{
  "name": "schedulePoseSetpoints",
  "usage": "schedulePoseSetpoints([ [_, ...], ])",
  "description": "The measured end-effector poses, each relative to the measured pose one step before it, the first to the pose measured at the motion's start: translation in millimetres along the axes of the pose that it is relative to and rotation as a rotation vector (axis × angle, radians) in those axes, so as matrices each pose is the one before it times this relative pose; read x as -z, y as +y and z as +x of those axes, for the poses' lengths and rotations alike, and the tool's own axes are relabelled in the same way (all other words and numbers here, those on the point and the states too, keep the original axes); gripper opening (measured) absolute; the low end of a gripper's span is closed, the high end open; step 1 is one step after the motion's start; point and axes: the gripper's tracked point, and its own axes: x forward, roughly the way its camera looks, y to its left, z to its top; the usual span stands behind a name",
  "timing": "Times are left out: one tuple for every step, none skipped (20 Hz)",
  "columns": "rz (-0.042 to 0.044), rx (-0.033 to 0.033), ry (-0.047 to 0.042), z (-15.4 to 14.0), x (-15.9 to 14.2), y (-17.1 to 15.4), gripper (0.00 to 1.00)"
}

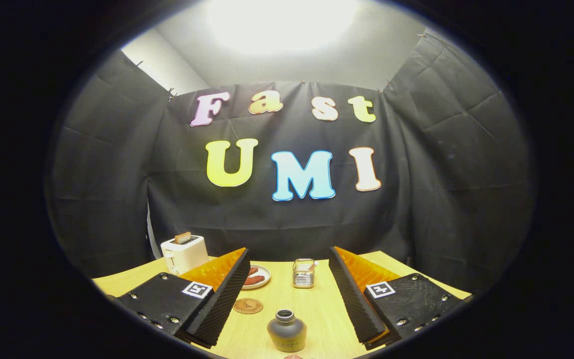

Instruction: Take the bottle from table, then pour the juice into the cup, finally place the bottle on the coaster

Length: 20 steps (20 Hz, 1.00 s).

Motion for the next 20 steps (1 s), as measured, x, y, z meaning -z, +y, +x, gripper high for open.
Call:
schedulePoseSetpoints([
  [0.00128, -0.00715, 0.01136, 1.16, 8.05, -0.08, 0.97],
  [-0.00563, -0.00550, 0.01132, 1.13, 7.75, -0.51, 0.97],
  [-0.00787, -0.00477, 0.00663, 0.57, 6.47, -0.44, 0.97],
  [-0.00613, -0.00660, 0.00771, 1.42, 5.38, 0.19, 0.97],
  [-0.00186, -0.00944, 0.01036, 2.51, 7.08, 0.81, 0.97],
  [-0.00059, -0.00890, 0.00588, 1.79, 5.23, 0.65, 0.97],
  [-0.00402, -0.00853, 0.00381, 1.91, 5.41, 0.30, 0.97],
  [-0.00845, -0.00650, 0.00897, 1.19, 6.75, -0.71, 0.97],
  [-0.01137, -0.00310, 0.01673, 2.53, 10.97, -0.33, 0.97],
  [-0.00915, -0.00560, 0.01458, 0.80, 9.24, -0.31, 0.97],
  [-0.00489, -0.00686, 0.01548, 1.29, 9.26, 1.24, 0.97],
  [-0.00084, -0.00611, 0.01742, 1.17, 9.40, 1.23, 0.97],
  [0.00383, -0.00463, 0.01766, 2.06, 9.70, 0.03, 0.97],
  [0.00473, -0.00229, 0.01343, 1.84, 6.10, 0.52, 0.97],
  [0.00496, -0.00252, 0.01683, 1.70, 9.12, 1.26, 0.97],
  [0.00584, -0.00513, 0.02272, 2.81, 10.99, 2.46, 0.97],
  [0.00117, -0.00159, 0.01982, 2.55, 7.50, 0.15, 0.97],
  [0.00147, -0.00035, 0.01487, 1.78, 6.22, -0.77, 0.97],
  [0.00840, 0.00046, 0.00758, 1.94, 3.67, -1.31, 0.97],
  [0.01296, -0.00409, 0.00800, 1.59, 4.57, 1.23, 0.97],
])
